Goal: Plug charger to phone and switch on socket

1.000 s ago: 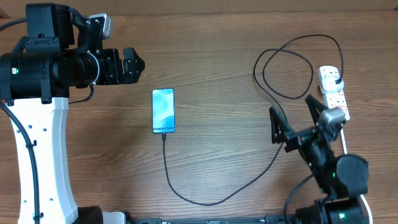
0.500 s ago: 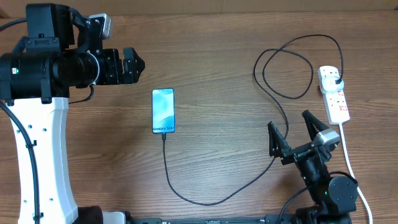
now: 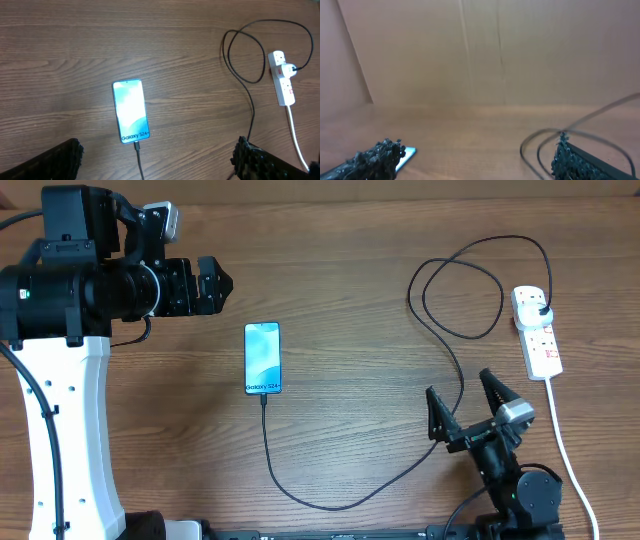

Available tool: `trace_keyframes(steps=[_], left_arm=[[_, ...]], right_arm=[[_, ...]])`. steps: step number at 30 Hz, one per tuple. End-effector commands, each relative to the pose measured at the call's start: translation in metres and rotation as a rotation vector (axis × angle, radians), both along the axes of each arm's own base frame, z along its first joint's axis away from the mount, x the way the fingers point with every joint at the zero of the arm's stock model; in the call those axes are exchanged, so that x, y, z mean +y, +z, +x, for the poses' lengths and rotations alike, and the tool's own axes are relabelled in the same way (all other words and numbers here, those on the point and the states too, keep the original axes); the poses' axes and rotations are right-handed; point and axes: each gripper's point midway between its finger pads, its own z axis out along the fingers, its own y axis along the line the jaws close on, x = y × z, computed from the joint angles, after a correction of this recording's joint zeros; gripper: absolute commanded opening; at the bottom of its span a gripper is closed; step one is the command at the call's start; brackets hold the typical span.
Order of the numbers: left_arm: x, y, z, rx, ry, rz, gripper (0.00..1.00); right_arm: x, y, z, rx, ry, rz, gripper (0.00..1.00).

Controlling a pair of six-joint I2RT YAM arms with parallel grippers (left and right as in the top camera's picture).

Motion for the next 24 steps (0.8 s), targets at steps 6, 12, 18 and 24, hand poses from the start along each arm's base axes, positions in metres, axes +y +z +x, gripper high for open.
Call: trace_keyframes(steps=[6, 12, 18, 24], left_arm=[[0.000, 0.005, -0.002, -0.014, 0.003, 0.001, 1.00], [0.000, 0.005, -0.002, -0.014, 0.003, 0.001, 1.00], [0.000, 0.005, -0.002, -0.014, 0.003, 0.001, 1.00], [0.000, 0.005, -0.002, -0.014, 0.003, 0.001, 0.99]], right_arm=[[-0.001, -0.028, 0.001, 0.102, -0.004, -0.012, 1.00], [-0.001, -0.027, 0.001, 0.099, -0.005, -0.012, 1.00], [-0.001, -0.027, 0.001, 0.099, -0.004, -0.012, 1.00], [-0.001, -0.027, 0.001, 0.099, -0.004, -0.012, 1.00]])
